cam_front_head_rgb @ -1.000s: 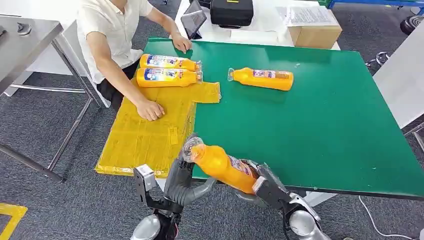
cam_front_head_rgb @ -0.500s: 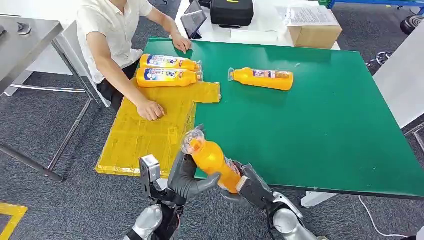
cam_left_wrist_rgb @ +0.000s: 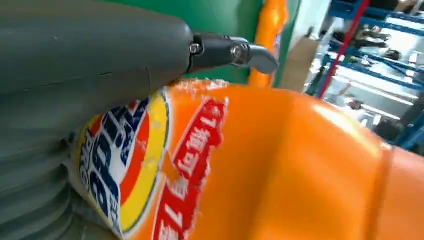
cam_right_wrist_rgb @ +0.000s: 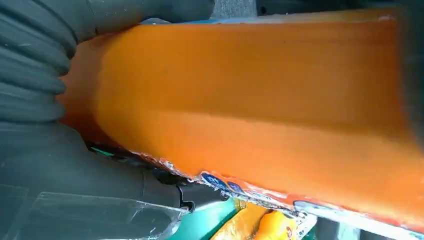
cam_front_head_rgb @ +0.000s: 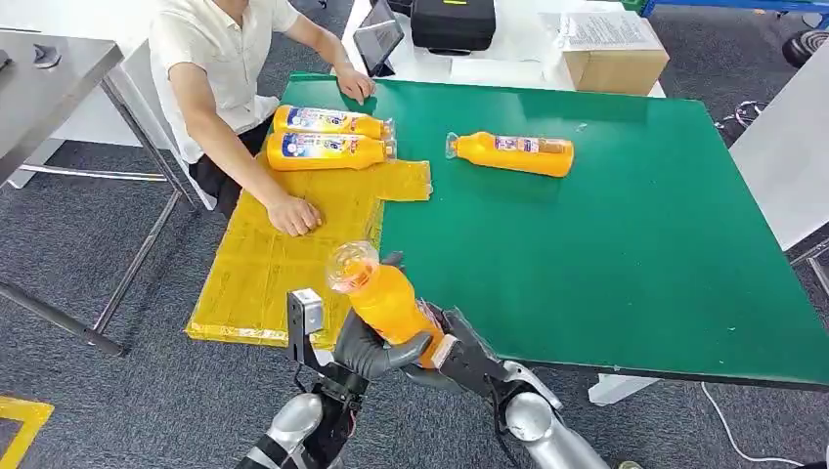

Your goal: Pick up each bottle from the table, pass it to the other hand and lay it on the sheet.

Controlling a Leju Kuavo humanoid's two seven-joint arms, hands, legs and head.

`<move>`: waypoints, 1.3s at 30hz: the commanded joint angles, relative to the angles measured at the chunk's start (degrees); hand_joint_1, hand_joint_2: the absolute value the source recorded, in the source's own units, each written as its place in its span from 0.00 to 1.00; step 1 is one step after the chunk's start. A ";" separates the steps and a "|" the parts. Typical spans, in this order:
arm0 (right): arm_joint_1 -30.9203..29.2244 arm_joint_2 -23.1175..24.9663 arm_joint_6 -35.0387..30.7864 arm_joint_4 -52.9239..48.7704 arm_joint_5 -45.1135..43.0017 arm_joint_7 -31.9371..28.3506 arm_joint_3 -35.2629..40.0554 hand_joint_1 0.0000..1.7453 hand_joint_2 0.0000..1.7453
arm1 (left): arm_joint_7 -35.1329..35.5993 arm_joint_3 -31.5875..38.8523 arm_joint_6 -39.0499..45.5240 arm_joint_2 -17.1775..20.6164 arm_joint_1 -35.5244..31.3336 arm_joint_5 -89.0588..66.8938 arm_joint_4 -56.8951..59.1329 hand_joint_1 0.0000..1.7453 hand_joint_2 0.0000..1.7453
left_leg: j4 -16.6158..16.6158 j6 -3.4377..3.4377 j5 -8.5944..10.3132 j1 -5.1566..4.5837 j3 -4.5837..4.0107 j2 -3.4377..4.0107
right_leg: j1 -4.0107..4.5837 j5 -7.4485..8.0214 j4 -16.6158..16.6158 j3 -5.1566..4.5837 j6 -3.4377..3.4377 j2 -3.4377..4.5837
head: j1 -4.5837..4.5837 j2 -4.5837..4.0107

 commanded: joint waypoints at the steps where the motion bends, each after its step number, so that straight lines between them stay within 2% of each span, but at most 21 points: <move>1: -3.47 0.80 -0.03 2.16 -1.04 -0.41 4.50 1.00 1.00 | 0.22 0.35 1.45 -0.42 -5.13 -0.23 10.93 0.00 1.00 | -0.05 -0.15 -0.17 0.07 0.42 0.17 | 0.07 -0.11 -0.04 0.35 -0.16 0.21 | -0.02 0.00; 3: -3.35 0.78 0.30 1.32 -2.04 -0.26 4.59 1.00 1.00 | 0.27 0.88 1.51 -0.50 -6.27 0.20 13.87 0.00 1.00 | -0.04 -0.12 -0.12 0.04 0.30 0.12 | 0.04 -0.08 -0.03 0.26 -0.12 0.15 | 0.00 0.00; 4: -3.34 0.57 0.58 0.96 -2.30 -0.22 4.97 1.00 1.00 | 0.07 2.24 0.38 -0.81 -6.31 1.73 14.83 0.16 1.00 | -0.05 -0.13 -0.14 0.05 0.35 0.14 | 0.04 -0.09 -0.03 0.30 -0.14 0.17 | -0.02 0.00; 5: -3.34 0.57 0.58 0.96 -2.30 -0.22 4.97 1.00 1.00 | 0.07 2.24 0.38 -0.81 -6.31 1.73 14.83 0.94 1.00 | -0.06 -0.17 -0.17 0.06 0.46 0.16 | 0.06 -0.12 -0.04 0.40 -0.18 0.20 | 0.00 0.00; 6: -3.20 0.44 0.49 1.38 -2.36 -0.16 5.05 1.00 1.00 | -1.49 3.58 -3.42 -0.80 -5.25 3.84 12.71 1.00 1.00 | -0.04 -0.13 -0.12 0.05 0.30 0.16 | 0.05 -0.06 -0.04 0.26 -0.13 0.19 | -0.02 0.00; 8: -3.08 0.49 0.47 2.30 -2.57 -0.27 5.05 1.00 1.00 | -1.23 4.95 -6.09 -0.49 -3.17 6.09 7.45 1.00 1.00 | -0.05 -0.15 -0.16 0.05 0.37 0.22 | 0.05 -0.08 -0.02 0.30 -0.15 0.25 | 0.00 0.00; 9: -3.06 0.51 0.47 2.55 -2.60 -0.26 5.06 0.96 1.00 | -1.07 4.96 -5.92 -0.34 -2.79 6.04 6.00 1.00 1.00 | -0.05 -0.18 -0.20 0.07 0.47 0.24 | 0.07 -0.12 -0.02 0.38 -0.19 0.28 | 0.00 0.00; 11: -2.03 0.47 0.32 3.23 -2.56 -0.27 4.89 0.79 1.00 | -1.82 5.42 -6.08 0.28 -0.33 4.68 -2.37 1.00 1.00 | -0.01 -0.15 -0.19 0.07 0.31 0.27 | 0.07 -0.10 -0.01 0.24 -0.15 0.30 | 0.00 0.00; 12: -1.67 0.44 0.30 3.50 -2.43 -0.47 4.95 0.38 1.00 | -2.12 5.57 -5.51 0.27 0.22 3.81 -4.35 1.00 1.00 | -0.01 -0.10 -0.11 0.06 0.14 0.13 | 0.06 -0.06 -0.01 0.12 -0.10 0.15 | -0.02 0.00; 13: -1.17 0.67 0.24 3.91 -2.38 -0.49 4.88 0.05 1.00 | -2.37 6.28 -5.16 0.08 0.91 3.78 -6.08 1.00 1.00 | 0.00 -0.08 -0.08 0.08 0.08 0.11 | 0.08 -0.03 -0.03 0.06 -0.08 0.11 | -0.02 0.00; 14: -0.87 0.71 0.21 4.03 -2.39 -0.50 4.96 0.00 1.00 | -2.37 6.32 -5.15 0.10 0.91 3.78 -6.16 1.00 1.00 | 0.00 -0.12 -0.16 0.08 0.24 0.14 | 0.08 -0.11 0.00 0.19 -0.13 0.16 | -0.02 0.00; 20: 0.28 1.32 -1.29 4.84 -1.46 -0.29 4.60 0.00 1.00 | -3.48 8.85 -3.71 -0.03 1.76 2.99 -6.39 1.00 1.00 | -0.03 -0.08 -0.06 0.07 0.11 0.05 | 0.06 -0.05 -0.06 0.05 -0.09 0.05 | -0.02 0.00; 24: 2.95 1.51 -8.88 2.83 4.75 -0.82 3.39 0.00 1.00 | -5.22 13.77 -0.87 -0.10 3.18 2.69 -8.80 1.00 1.00 | -0.03 -0.13 -0.13 0.08 0.28 0.03 | 0.07 -0.13 -0.04 0.22 -0.15 0.05 | -0.02 0.00; 27: 3.61 1.53 -9.17 2.21 5.04 -0.87 3.52 0.00 1.00 | -4.96 14.48 -0.82 0.32 3.48 2.80 -9.70 1.00 1.00 | -0.05 -0.08 -0.05 0.03 0.08 0.06 | 0.02 -0.05 -0.03 0.02 -0.09 0.06 | -0.02 0.00; 30: 5.91 1.73 -15.05 -0.10 9.46 -3.06 3.47 0.00 1.00 | -5.89 19.17 7.62 -1.21 3.07 3.78 -10.59 1.00 1.00 | -0.02 -0.13 -0.16 0.08 0.26 0.07 | 0.07 -0.14 -0.01 0.19 -0.16 0.08 | -0.02 0.00; 31: 6.76 1.70 -17.39 -0.93 10.92 -4.34 3.92 0.00 1.00 | -7.15 19.95 13.75 -1.18 1.68 1.12 -9.45 1.00 1.00 | -0.02 -0.12 -0.13 0.07 0.20 0.05 | 0.06 -0.12 0.00 0.13 -0.13 0.06 | -0.02 0.00; 34: 8.36 1.79 -22.40 -2.00 12.69 -7.71 5.56 0.00 1.00 | -15.15 14.55 31.37 2.35 -5.73 -19.33 1.56 1.00 1.00 | -0.05 -0.14 -0.09 0.11 0.23 -0.07 | 0.09 -0.13 -0.04 0.19 -0.16 -0.06 | 0.00 0.00; 35: 8.29 2.28 -23.63 -2.00 12.94 -9.06 5.61 0.00 1.00 | -14.39 13.21 36.39 3.21 -8.81 -34.03 8.82 1.00 1.00 | -0.07 -0.10 -0.01 0.06 0.12 -0.13 | 0.04 -0.08 -0.04 0.08 -0.11 -0.13 | -0.02 0.00; 37: 7.77 3.54 -24.98 -2.21 11.96 -10.99 4.39 0.00 1.00 | -6.13 13.34 36.39 4.13 -11.34 -52.83 16.62 1.00 1.00 | -0.10 -0.14 0.00 0.08 0.19 -0.18 | 0.07 -0.09 -0.05 0.14 -0.15 -0.18 | -0.02 0.00; 38: 7.06 4.51 -25.01 -2.46 10.65 -12.19 3.17 0.00 1.00 | 1.30 11.77 36.39 5.28 -13.57 -70.41 21.42 1.00 1.00 | -0.11 -0.09 0.04 0.03 0.09 -0.19 | 0.02 -0.06 -0.05 0.03 -0.10 -0.17 | -0.02 0.00; 39: 6.58 5.04 -25.12 -2.87 10.39 -12.22 2.33 0.00 1.00 | 3.83 10.90 34.95 5.86 -14.97 -73.39 23.89 1.00 1.00 | -0.15 -0.14 0.03 0.06 0.27 -0.20 | 0.04 -0.10 -0.08 0.22 -0.16 -0.16 | 0.02 0.00</move>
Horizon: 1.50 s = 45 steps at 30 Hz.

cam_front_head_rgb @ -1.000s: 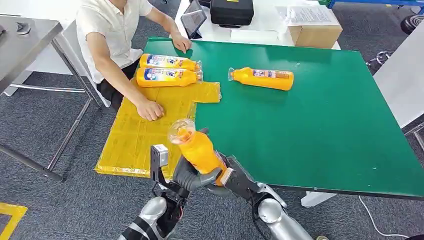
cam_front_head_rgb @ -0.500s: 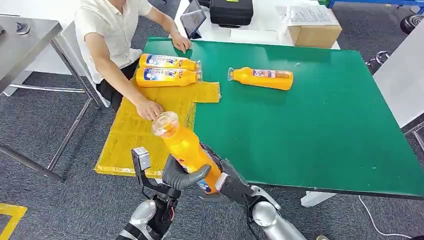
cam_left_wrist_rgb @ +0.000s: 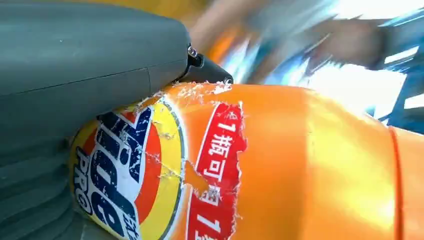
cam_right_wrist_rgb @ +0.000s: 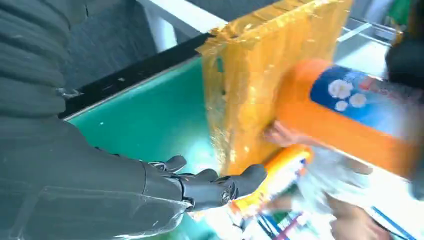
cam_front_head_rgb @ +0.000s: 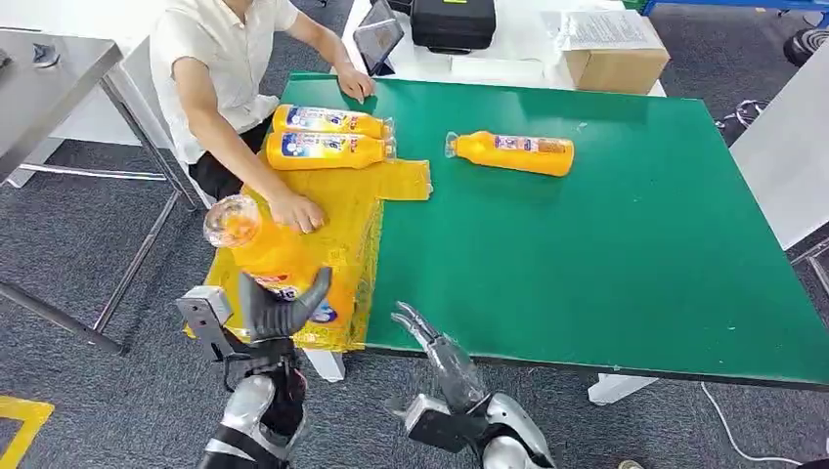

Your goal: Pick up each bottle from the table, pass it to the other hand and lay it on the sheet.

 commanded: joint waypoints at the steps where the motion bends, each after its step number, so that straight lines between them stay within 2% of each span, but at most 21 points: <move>1: -0.94 3.30 -3.77 -2.37 -2.07 -4.86 -1.77 0.00 1.00 | 18.21 -5.04 5.19 6.30 -16.20 -56.99 32.80 1.00 1.00 | -0.12 -0.10 0.00 0.01 0.36 -0.05 | 0.01 -0.04 -0.06 0.35 -0.12 -0.05 | 0.02 0.00; 6: -0.95 3.71 -3.64 -3.16 -2.14 -5.08 -2.55 0.00 1.00 | 19.64 -4.91 3.35 6.08 -17.16 -58.41 33.48 1.00 1.00 | -0.03 -0.10 -0.01 0.02 0.17 0.30 | 0.02 0.17 0.01 0.06 -0.26 0.20 | 0.02 0.00; 10: -0.69 3.76 -3.46 -3.03 -2.08 -5.22 -2.70 0.00 1.00 | 20.27 -4.68 2.86 6.06 -16.58 -59.15 32.35 1.00 1.00 | -0.05 -0.13 0.01 0.02 0.19 0.30 | 0.03 0.12 0.01 0.08 -0.24 0.14 | 0.00 0.00; 11: -0.45 4.12 -3.70 -3.41 -2.72 -5.88 -3.24 0.00 1.00 | 21.69 -5.35 1.08 6.38 -17.05 -60.67 33.08 1.00 1.00 | -0.06 -0.18 -0.06 0.05 0.36 0.30 | 0.06 0.05 0.00 0.25 -0.30 0.16 | 0.02 0.00; 13: -0.73 4.79 -4.85 -4.39 -4.51 -5.88 -3.54 0.00 1.00 | 22.77 -4.08 -4.17 6.88 -19.39 -60.75 35.82 1.00 1.00 | -0.02 -0.12 0.00 0.04 0.15 0.31 | 0.05 0.11 0.03 0.05 -0.23 0.17 | 0.02 0.00; 19: -1.05 5.74 -6.47 -3.95 -9.47 -5.88 -1.37 0.00 1.00 | 23.33 -0.29 -12.20 9.06 -25.63 -58.92 44.96 1.00 1.00 | -0.02 -0.15 0.01 0.06 0.17 0.37 | 0.08 0.15 0.02 0.09 -0.28 0.27 | 0.04 0.00; 23: -1.55 5.28 -7.80 -3.44 -12.13 -5.88 -0.58 0.00 1.00 | 23.09 4.90 -17.54 8.99 -28.22 -53.23 48.34 1.00 1.00 | -0.06 -0.22 -0.03 0.09 0.39 0.51 | 0.10 0.14 0.05 0.19 -0.36 0.41 | 0.00 0.00; 24: -1.59 5.07 -7.90 -3.46 -12.63 -5.88 -0.47 0.00 1.00 | 23.53 5.51 -19.68 9.15 -28.98 -52.36 49.66 0.95 1.00 | -0.06 -0.21 0.02 0.06 0.34 0.45 | 0.08 0.16 0.06 0.16 -0.32 0.33 | 0.00 0.00; 25: -1.58 5.00 -8.08 -3.36 -12.74 -5.88 -0.54 0.00 1.00 | 23.88 6.00 -20.85 9.27 -29.29 -51.75 50.35 0.60 1.00 | -0.07 -0.22 0.04 0.06 0.37 0.45 | 0.07 0.16 0.06 0.19 -0.31 0.33 | 0.02 0.00; 26: -1.61 4.78 -8.01 -3.45 -12.99 -5.88 -0.31 0.00 1.00 | 24.65 5.87 -22.32 9.52 -29.74 -51.79 51.39 0.14 1.00 | -0.05 -0.25 0.01 0.08 0.46 0.47 | 0.09 0.14 0.07 0.29 -0.34 0.36 | 0.02 0.00; 27: -1.63 4.68 -7.96 -3.54 -13.27 -5.88 -0.24 0.00 1.00 | 24.93 5.67 -22.89 9.69 -29.85 -51.98 51.74 0.02 1.00 | -0.09 -0.23 0.03 0.05 0.52 0.47 | 0.06 0.16 0.05 0.35 -0.32 0.37 | 0.02 0.00; 31: -1.93 3.87 -8.70 -4.32 -13.78 -5.88 0.20 0.00 1.00 | 26.13 6.30 -27.11 9.86 -30.10 -50.99 53.07 0.00 1.00 | -0.15 -0.25 0.02 0.06 0.81 0.57 | 0.07 0.18 0.02 0.60 -0.34 0.49 | 0.02 0.00; 36: -2.41 3.58 -8.55 -4.00 -14.19 -5.88 0.39 0.00 1.00 | 26.62 5.12 -32.74 10.84 -30.43 -51.41 54.05 0.00 1.00 | -0.08 -0.24 0.00 0.08 0.75 0.55 | 0.09 0.17 0.08 0.50 -0.38 0.47 | 0.02 0.00; 45: -2.49 3.57 -8.55 -3.95 -14.20 -5.88 0.43 0.00 1.00 | 26.55 4.89 -33.14 10.98 -30.45 -51.58 54.04 0.00 1.00 | -0.19 -0.27 0.01 0.05 0.96 0.61 | 0.06 0.19 0.01 0.71 -0.39 0.55 | 0.02 0.00</move>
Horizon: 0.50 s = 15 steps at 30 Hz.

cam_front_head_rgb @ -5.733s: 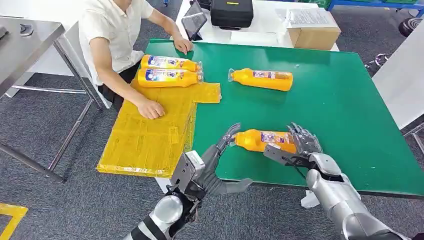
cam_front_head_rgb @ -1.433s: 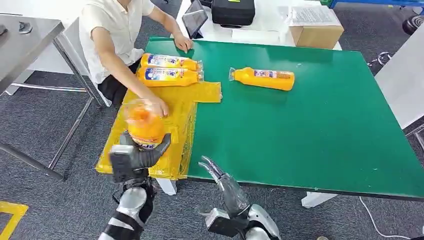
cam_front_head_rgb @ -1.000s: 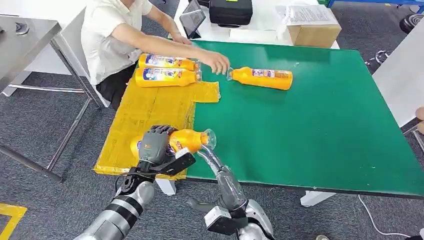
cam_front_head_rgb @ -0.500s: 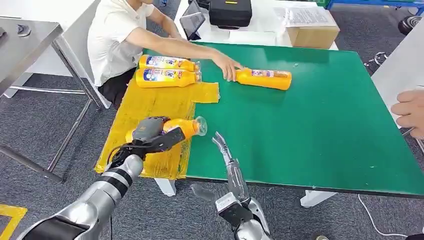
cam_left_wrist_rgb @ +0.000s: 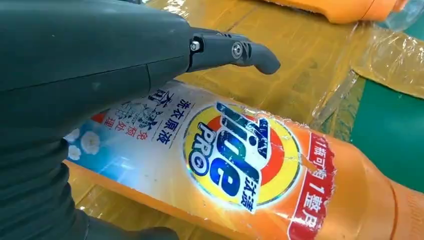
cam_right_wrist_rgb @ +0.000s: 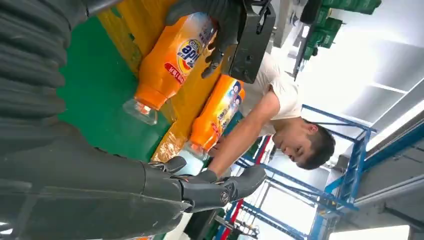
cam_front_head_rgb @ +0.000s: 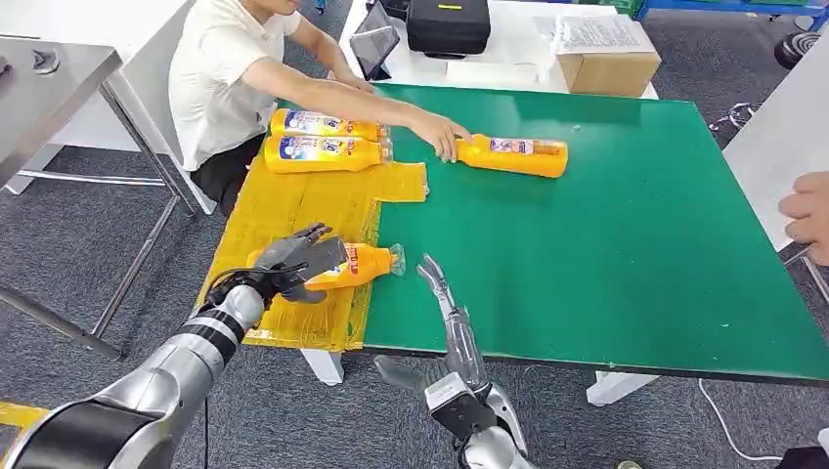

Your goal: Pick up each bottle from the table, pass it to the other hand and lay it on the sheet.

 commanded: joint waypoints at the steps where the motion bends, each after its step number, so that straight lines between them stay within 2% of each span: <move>1: -2.01 -1.71 -0.10 0.96 -0.40 0.02 1.56 0.00 1.00 | 0.55 0.47 -0.97 1.65 1.09 -0.10 5.86 0.00 1.00 | -0.13 -0.15 -0.10 0.06 0.33 0.30 | 0.05 0.00 -0.13 0.22 -0.16 0.35 | 0.00 0.00; 15: -2.01 -1.71 -0.10 0.96 -0.40 0.02 1.56 0.00 1.00 | 0.55 0.47 -0.97 1.65 1.09 -0.10 5.86 0.00 1.00 | -0.11 -0.09 -0.07 0.02 0.29 0.23 | 0.01 0.00 -0.06 0.17 -0.10 0.26 | 0.00 0.00</move>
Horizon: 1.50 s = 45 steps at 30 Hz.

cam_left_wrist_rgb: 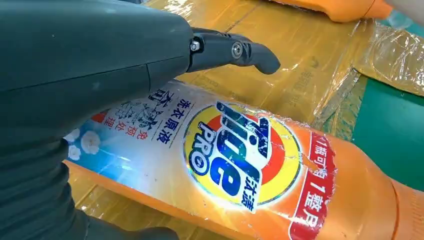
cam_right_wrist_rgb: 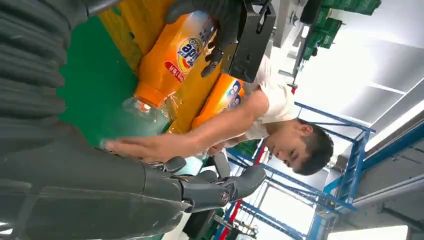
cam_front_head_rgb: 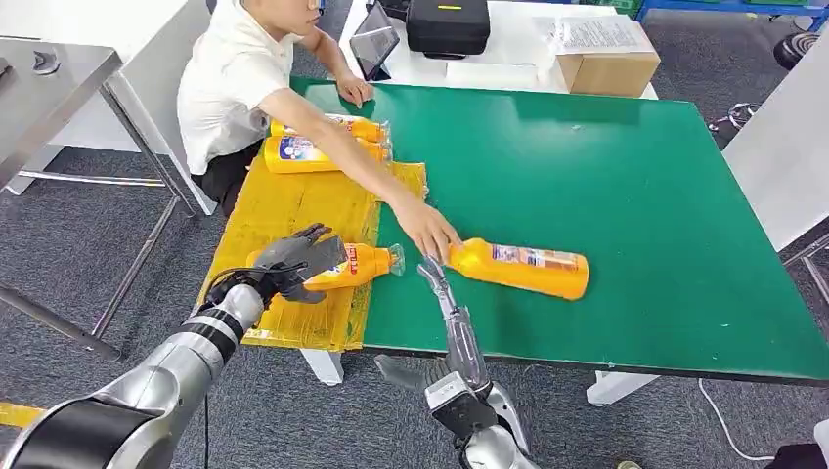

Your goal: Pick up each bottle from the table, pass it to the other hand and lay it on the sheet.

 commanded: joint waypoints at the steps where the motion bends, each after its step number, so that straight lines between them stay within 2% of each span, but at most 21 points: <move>1: -1.81 -1.47 -0.10 0.96 -0.38 0.02 1.48 0.00 1.00 | 0.55 0.47 -0.92 1.52 1.43 -0.06 5.09 0.00 1.00 | -0.10 -0.07 -0.05 0.00 0.20 0.18 | 0.00 0.00 -0.07 0.11 -0.07 0.21 | 0.00 0.00; 6: -2.20 -1.72 -0.26 1.23 -0.81 0.02 1.79 0.00 1.00 | -0.55 -0.31 -3.53 1.72 1.92 -0.17 4.76 0.00 1.00 | -0.12 -0.08 -0.05 0.01 0.23 0.23 | 0.00 0.02 -0.10 0.14 -0.09 0.26 | 0.00 0.00; 9: -2.45 -2.29 -0.75 0.84 -0.90 0.02 2.00 0.00 1.00 | -7.40 0.49 -0.88 0.31 2.87 1.54 1.86 0.00 1.00 | -0.14 -0.08 -0.06 0.00 0.28 0.21 | 0.00 0.00 -0.11 0.19 -0.09 0.24 | 0.00 0.00; 11: -2.21 -2.69 -1.28 -0.29 -1.06 0.02 2.03 0.00 1.00 | -16.35 4.35 0.69 -2.20 4.62 7.47 -3.22 0.00 1.00 | -0.11 -0.07 -0.05 0.01 0.24 0.13 | 0.00 0.00 -0.10 0.18 -0.08 0.16 | 0.00 0.00; 13: -1.56 -2.93 -1.98 -1.80 -1.78 0.02 1.88 0.00 1.00 | -22.19 8.75 -0.04 -5.95 8.15 16.57 -11.49 0.00 1.00 | -0.08 -0.08 -0.06 0.02 0.21 0.04 | 0.02 -0.04 -0.11 0.18 -0.09 0.06 | -0.02 0.00; 14: -0.89 -2.82 -0.65 -3.63 -4.12 0.02 1.52 0.00 1.00 | -23.91 9.55 -1.19 -8.15 10.94 21.68 -17.72 0.00 1.00 | -0.07 -0.04 -0.02 0.00 0.16 -0.14 | 0.00 -0.06 -0.10 0.17 -0.05 -0.12 | 0.00 0.00; 15: 0.15 -2.58 1.39 -5.24 -6.19 0.02 0.38 0.00 1.00 | -22.73 8.66 -1.42 -9.34 13.95 26.63 -24.04 0.00 1.00 | -0.01 0.00 0.01 -0.01 0.04 -0.24 | -0.02 -0.09 -0.05 0.06 -0.01 -0.19 | -0.02 0.00; 16: 2.51 -2.69 1.34 -7.25 -5.62 0.02 -1.57 0.00 1.00 | -21.67 8.26 0.97 -12.99 18.79 36.62 -34.98 0.00 1.00 | 0.02 -0.01 -0.02 0.01 0.01 -0.31 | 0.00 -0.14 -0.05 0.05 0.00 -0.24 | 0.00 0.00; 18: 4.13 -2.39 2.44 -7.51 -4.31 0.02 -3.65 0.00 1.00 | -17.34 -0.57 6.81 -10.55 21.66 38.25 -42.13 0.00 1.00 | 0.03 0.02 0.00 -0.04 -0.17 -0.37 | -0.05 -0.13 -0.05 -0.08 0.04 -0.22 | 0.02 0.00; 22: 4.15 -2.76 2.72 -8.06 -4.41 0.02 -4.30 0.00 1.00 | -18.35 -6.97 6.62 -7.07 22.05 43.99 -43.60 0.00 1.00 | 0.03 -0.03 -0.16 -0.07 -0.13 -0.13 | -0.08 -0.17 -0.08 -0.05 -0.02 -0.01 | 0.02 0.00; 26: 3.66 -2.53 2.83 -7.35 -4.34 0.02 -4.32 0.00 1.00 | -19.27 -9.11 7.82 -6.51 21.62 43.80 -44.47 0.00 1.00 | 0.03 -0.01 -0.09 -0.06 -0.45 -0.15 | -0.07 -0.08 -0.10 -0.40 0.02 -0.02 | -0.02 0.00; 30: 3.24 -2.34 2.48 -7.02 -4.44 0.02 -4.03 0.00 1.00 | -20.39 -9.47 9.64 -6.89 21.58 44.34 -44.95 0.00 1.00 | 0.02 -0.05 -0.14 -0.01 -0.35 -0.11 | -0.01 -0.12 -0.08 -0.32 -0.01 0.03 | -0.02 0.00; 33: 2.26 -3.66 -3.33 -2.37 3.61 0.02 -5.02 0.00 1.00 | -21.52 -10.10 11.66 -6.68 22.59 45.16 -46.81 0.00 1.00 | -0.01 -0.03 -0.13 0.00 -0.33 -0.09 | 0.01 -0.11 -0.12 -0.30 0.00 0.04 | -0.02 0.00; 35: 1.67 -6.63 -10.69 1.09 15.27 3.17 -9.18 0.00 1.00 | -19.96 -9.14 13.69 -7.44 25.01 47.38 -48.16 0.00 1.00 | -0.04 -0.03 -0.13 0.01 -0.25 -0.11 | 0.02 -0.11 -0.18 -0.20 0.00 0.02 | 0.00 0.00; 36: 2.31 -7.99 -15.11 1.63 20.12 5.67 -13.71 0.00 1.00 | -17.01 -8.08 16.07 -8.23 26.81 50.00 -48.07 0.00 1.00 | -0.12 -0.04 -0.18 0.03 -0.05 -0.10 | 0.03 -0.14 -0.28 0.01 -0.03 0.04 | -0.02 0.00; 38: 4.60 -8.39 -15.11 1.18 35.68 10.67 -26.38 0.00 1.00 | -17.39 -8.05 18.61 -8.75 29.67 52.54 -47.68 0.00 1.00 | -0.13 0.03 -0.09 -0.05 -0.19 -0.20 | -0.05 -0.10 -0.26 -0.10 0.06 -0.07 | -0.02 0.00; 39: 5.27 -8.60 -15.11 1.10 39.22 9.81 -33.98 0.00 1.00 | -18.12 -9.74 19.10 -8.58 31.26 53.14 -47.40 0.00 1.00 | -0.15 0.01 -0.12 -0.04 -0.11 -0.25 | -0.04 -0.13 -0.30 0.01 0.04 -0.11 | -0.02 0.00; 42: 4.06 -10.07 -15.11 4.93 42.42 6.86 -43.95 0.00 1.00 | -18.07 -14.99 17.91 -8.07 34.86 54.23 -47.27 0.00 1.00 | -0.14 0.05 -0.08 -0.16 -0.20 -0.36 | -0.17 -0.13 -0.29 -0.10 0.08 -0.20 | -0.02 0.00; 45: 2.19 -11.28 -15.11 8.14 42.98 6.01 -46.15 0.00 1.00 | -16.96 -18.26 16.74 -7.99 36.47 55.54 -46.28 0.00 1.00 | -0.07 0.09 -0.16 -0.21 -0.25 -0.52 | -0.21 -0.20 -0.28 -0.07 0.10 -0.36 | 0.00 0.00</move>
